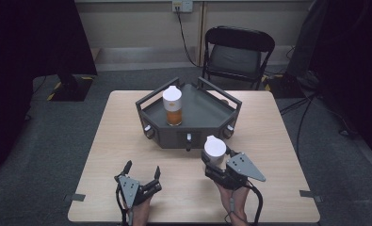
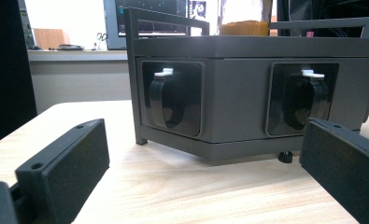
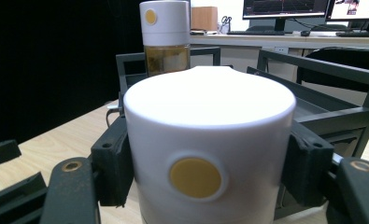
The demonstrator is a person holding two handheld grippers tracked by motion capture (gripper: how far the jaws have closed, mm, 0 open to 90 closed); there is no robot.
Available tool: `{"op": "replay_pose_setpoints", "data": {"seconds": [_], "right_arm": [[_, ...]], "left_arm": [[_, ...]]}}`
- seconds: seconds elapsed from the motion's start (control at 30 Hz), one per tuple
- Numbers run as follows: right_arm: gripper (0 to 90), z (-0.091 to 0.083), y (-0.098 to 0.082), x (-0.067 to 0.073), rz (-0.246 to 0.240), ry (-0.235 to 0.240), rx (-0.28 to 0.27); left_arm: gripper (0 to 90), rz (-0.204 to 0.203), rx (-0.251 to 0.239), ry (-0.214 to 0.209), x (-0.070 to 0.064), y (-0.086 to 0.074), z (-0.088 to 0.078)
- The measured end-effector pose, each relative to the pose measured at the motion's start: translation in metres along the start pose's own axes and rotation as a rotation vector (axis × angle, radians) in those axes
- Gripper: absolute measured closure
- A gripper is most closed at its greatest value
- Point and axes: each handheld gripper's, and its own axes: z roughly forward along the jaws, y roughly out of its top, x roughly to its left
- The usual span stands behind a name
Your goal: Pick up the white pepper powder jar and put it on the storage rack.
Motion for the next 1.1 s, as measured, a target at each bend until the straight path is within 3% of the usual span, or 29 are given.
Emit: {"op": "replay_pose_setpoints", "data": {"seconds": [0.2,0.67,1.1], "right_arm": [[30.2,0.006,0.006,-0.005,0.035,0.001,-0.008],[30.2,0.026,0.036,-0.01,-0.022,-0.031,-0.011],[30.2,0.05,0.049,-0.012,-0.015,-0.031,-0.011]], "left_arm": [[0.9,0.0,0.0,0.0,0.0,0.0,0.0],[0.9,0.0,0.001,-0.001,0.0,0.0,0.0],[0.8,0.0,0.0,-0.002,0.0,0.0,0.0]]}}
